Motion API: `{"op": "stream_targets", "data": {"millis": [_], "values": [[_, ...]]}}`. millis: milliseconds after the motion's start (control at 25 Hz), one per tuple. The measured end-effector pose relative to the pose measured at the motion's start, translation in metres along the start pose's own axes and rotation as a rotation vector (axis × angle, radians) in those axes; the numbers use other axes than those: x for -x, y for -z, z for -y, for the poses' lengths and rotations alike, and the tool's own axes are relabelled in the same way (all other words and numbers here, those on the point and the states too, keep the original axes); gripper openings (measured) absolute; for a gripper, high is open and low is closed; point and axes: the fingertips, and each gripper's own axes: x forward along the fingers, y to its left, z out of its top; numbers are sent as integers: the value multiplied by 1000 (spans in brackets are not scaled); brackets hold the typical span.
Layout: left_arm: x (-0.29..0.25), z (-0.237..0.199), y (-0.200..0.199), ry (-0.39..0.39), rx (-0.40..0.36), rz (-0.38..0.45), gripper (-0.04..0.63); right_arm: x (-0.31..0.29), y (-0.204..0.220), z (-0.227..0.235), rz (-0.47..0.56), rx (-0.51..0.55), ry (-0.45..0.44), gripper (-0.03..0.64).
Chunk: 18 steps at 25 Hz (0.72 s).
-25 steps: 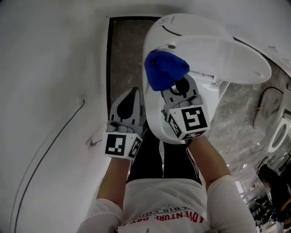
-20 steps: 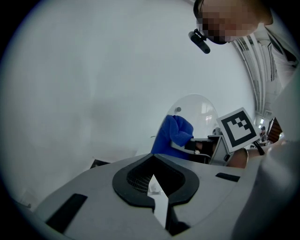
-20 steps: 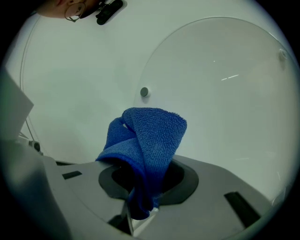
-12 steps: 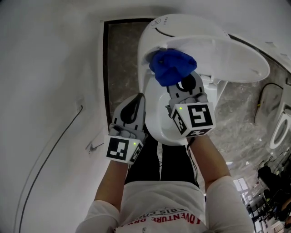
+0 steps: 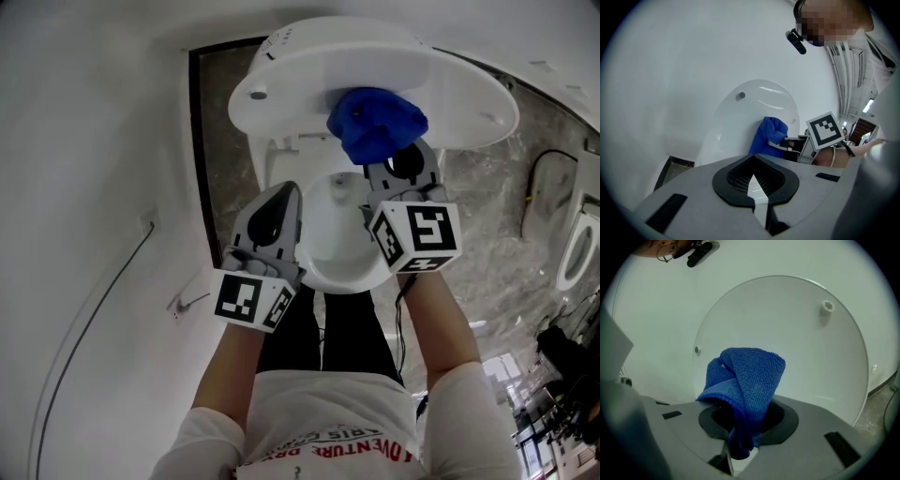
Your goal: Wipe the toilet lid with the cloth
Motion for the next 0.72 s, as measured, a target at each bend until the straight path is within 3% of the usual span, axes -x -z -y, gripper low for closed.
{"op": "stream_targets", "data": {"millis": [400, 720], "values": [[-28, 47, 3, 28, -27, -2, 6, 58, -3, 95, -6, 33, 161, 87], [-42, 83, 20, 58, -32, -16, 6, 100, 7, 143, -17, 99, 230, 87]]}}
